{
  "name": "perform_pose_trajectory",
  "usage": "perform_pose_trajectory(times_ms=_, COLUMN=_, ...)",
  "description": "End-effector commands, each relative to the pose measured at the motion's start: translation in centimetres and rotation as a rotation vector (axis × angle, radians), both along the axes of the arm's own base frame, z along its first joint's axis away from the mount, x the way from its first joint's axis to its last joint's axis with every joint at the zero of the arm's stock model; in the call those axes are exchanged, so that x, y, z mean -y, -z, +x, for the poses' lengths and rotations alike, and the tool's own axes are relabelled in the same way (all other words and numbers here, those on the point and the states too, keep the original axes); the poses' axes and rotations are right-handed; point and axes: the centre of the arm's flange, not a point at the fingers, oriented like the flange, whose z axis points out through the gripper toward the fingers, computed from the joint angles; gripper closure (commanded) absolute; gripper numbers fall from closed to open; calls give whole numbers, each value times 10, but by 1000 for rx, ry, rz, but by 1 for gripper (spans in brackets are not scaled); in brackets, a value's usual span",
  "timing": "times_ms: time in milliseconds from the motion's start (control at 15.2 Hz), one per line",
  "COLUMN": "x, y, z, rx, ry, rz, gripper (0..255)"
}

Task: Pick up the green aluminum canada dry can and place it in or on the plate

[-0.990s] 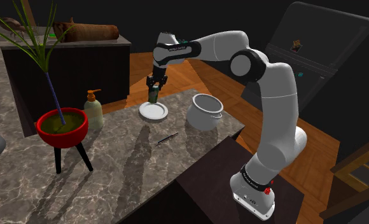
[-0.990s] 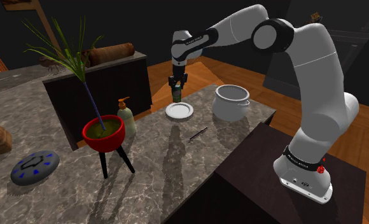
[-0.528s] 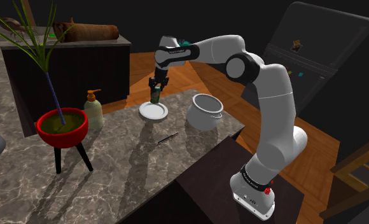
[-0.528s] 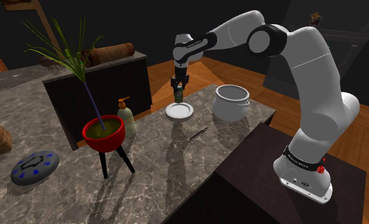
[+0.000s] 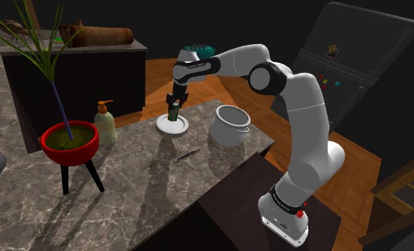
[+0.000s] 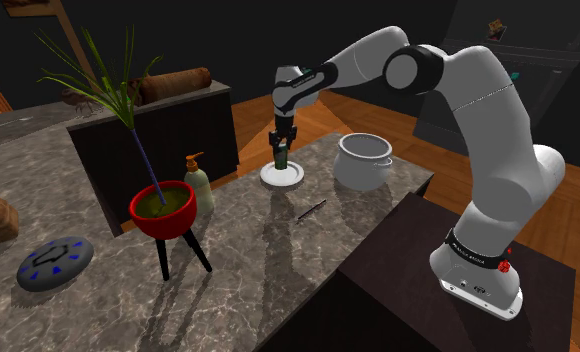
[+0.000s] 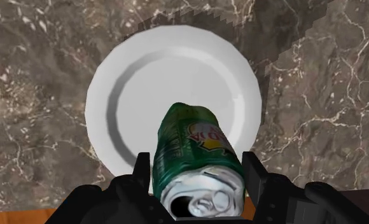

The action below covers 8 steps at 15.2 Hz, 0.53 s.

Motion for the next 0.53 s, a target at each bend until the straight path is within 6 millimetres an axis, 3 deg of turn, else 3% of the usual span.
perform_pose_trajectory(times_ms=0, x=0, y=10, z=0, rx=1, ry=0, rz=0, gripper=255)
perform_pose_trajectory(times_ms=264, x=0, y=33, z=0, rx=1, ry=0, rz=0, gripper=255)
perform_pose_trajectory(times_ms=462, x=0, y=33, z=0, rx=1, ry=0, rz=0, gripper=255)
